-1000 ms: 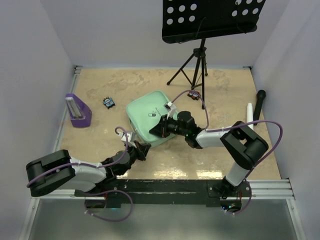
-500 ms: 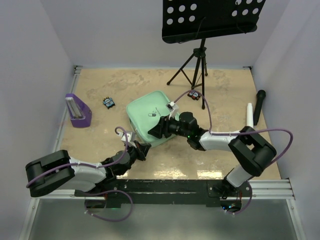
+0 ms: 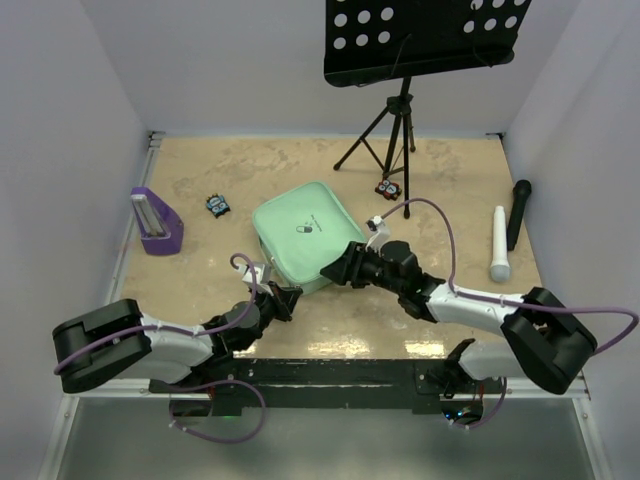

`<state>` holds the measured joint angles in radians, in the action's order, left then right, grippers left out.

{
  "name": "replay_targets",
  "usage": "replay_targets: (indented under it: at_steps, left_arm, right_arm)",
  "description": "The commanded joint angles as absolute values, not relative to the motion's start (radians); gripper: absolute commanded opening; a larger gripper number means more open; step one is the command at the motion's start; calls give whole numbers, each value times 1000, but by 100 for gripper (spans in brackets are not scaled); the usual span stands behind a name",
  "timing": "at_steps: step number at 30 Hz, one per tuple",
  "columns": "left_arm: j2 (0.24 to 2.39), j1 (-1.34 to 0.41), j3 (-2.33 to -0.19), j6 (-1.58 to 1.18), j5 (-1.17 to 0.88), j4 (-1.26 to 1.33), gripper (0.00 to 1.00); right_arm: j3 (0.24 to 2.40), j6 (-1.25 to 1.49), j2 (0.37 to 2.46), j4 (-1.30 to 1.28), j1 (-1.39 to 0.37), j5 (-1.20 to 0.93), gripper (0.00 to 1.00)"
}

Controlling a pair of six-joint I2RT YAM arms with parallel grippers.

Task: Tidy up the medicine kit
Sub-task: Zip the medicine box at the center of the board.

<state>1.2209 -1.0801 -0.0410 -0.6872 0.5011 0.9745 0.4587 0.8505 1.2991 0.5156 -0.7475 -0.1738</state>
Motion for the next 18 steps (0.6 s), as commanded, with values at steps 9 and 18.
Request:
replay_targets:
  at_steps: [9,18]
  left_arm:
    - [1253,-1080,48,-649,462,1026,0]
    - [1261,-1080,35,-635,445,1023,0]
  right_arm:
    - [442,988,1394,529,-718,-129,54]
    - [411,1028,1287,630,-712,-152,63]
